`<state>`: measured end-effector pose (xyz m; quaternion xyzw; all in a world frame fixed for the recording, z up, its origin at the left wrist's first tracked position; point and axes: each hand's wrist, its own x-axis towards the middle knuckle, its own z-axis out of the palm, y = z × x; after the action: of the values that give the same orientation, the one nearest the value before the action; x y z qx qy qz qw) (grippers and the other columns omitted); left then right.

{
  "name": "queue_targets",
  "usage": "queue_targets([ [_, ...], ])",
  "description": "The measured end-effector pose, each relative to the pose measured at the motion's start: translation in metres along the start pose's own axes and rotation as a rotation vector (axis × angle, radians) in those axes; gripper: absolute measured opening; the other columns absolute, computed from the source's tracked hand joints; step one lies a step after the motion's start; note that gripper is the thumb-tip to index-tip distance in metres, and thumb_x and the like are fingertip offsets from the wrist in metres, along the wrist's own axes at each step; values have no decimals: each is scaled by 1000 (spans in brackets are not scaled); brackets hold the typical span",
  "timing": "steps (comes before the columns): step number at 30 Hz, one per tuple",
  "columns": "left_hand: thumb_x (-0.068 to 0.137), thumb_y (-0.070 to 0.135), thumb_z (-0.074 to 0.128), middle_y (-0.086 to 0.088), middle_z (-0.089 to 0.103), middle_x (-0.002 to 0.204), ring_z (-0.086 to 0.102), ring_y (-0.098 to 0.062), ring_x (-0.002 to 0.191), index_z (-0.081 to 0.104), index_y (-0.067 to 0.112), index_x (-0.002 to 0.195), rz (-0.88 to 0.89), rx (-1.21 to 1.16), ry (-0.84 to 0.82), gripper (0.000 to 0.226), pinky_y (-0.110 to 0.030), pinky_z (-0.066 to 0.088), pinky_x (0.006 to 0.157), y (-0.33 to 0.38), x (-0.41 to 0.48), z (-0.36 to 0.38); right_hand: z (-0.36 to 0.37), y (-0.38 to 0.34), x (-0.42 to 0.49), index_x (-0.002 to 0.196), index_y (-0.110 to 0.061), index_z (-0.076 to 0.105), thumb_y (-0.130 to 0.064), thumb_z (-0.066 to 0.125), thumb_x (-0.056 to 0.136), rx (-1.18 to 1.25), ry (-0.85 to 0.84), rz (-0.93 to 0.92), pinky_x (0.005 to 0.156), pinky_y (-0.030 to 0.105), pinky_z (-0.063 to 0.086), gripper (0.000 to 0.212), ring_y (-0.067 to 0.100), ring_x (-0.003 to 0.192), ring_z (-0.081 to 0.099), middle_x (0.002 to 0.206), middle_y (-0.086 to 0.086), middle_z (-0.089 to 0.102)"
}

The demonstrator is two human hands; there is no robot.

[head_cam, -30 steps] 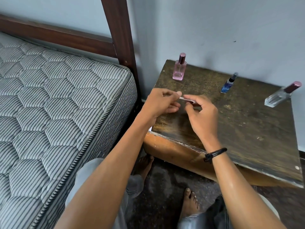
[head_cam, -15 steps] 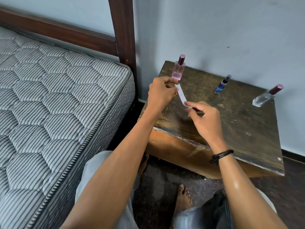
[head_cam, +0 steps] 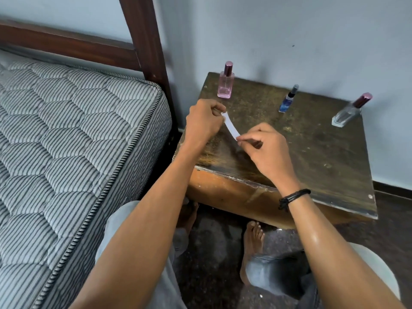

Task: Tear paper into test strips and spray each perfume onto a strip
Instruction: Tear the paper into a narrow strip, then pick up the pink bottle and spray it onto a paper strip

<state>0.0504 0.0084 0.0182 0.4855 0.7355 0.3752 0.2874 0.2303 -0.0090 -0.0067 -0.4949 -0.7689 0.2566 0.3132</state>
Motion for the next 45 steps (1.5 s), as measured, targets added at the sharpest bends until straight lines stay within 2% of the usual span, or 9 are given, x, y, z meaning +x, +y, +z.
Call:
queue_targets([
  [8,81,13,73,9,74,88,69,-13,96,75,28,93,26,129,-77,19,-36,54,94,4,8,12,-11,14,-1,103,-22,82,-21,75,94,-174,-190,-59,74,43,54,12,15,80,62,97,-12,62],
  [13,80,10,74,10,73,83,69,-11,92,75,26,93,39,227,-79,20,-33,54,94,3,13,11,-14,14,-4,104,-23,81,-25,72,96,-238,-263,-71,70,46,54,12,19,79,59,98,-10,60],
  [17,81,10,73,17,64,74,65,-6,83,75,26,93,62,258,-48,20,-24,51,85,0,18,8,-16,12,-4,104,-26,80,-23,71,96,-238,-296,-50,72,45,55,12,17,82,61,99,-11,61],
  [20,83,14,73,18,62,73,62,-2,76,75,28,91,76,252,-12,15,-22,48,78,-3,20,5,-19,13,-3,104,-25,79,-11,69,93,-232,-330,-38,72,42,55,20,14,83,62,100,-12,62],
  [24,85,21,73,16,66,76,66,-8,82,73,32,85,104,234,7,11,-25,52,80,-5,21,-1,-23,13,1,103,-27,77,1,65,88,-221,-372,-8,74,36,55,34,10,84,63,97,-14,61],
  [29,86,20,72,18,66,76,65,-2,76,76,28,92,125,185,72,11,-29,57,85,-8,23,-7,-28,15,8,89,-28,73,0,64,87,-157,-280,18,75,31,55,29,4,81,64,93,-16,62],
  [34,83,22,74,11,71,99,67,-7,90,70,21,117,104,49,163,34,-36,56,92,-1,34,-6,-22,14,9,86,-27,72,-4,65,88,-125,-224,22,72,28,54,24,2,81,63,90,-16,62],
  [39,82,29,76,1,56,139,57,-15,120,51,18,141,112,-7,153,65,-39,47,106,9,47,9,-17,13,11,90,-27,73,-8,65,90,-122,-239,8,71,26,52,21,4,81,63,91,-15,63],
  [45,85,34,75,-1,51,143,51,-14,128,42,17,147,131,-18,112,72,-33,40,109,12,60,29,-20,13,11,93,-26,74,-9,63,90,-130,-231,2,70,28,51,21,7,81,62,89,-15,62],
])
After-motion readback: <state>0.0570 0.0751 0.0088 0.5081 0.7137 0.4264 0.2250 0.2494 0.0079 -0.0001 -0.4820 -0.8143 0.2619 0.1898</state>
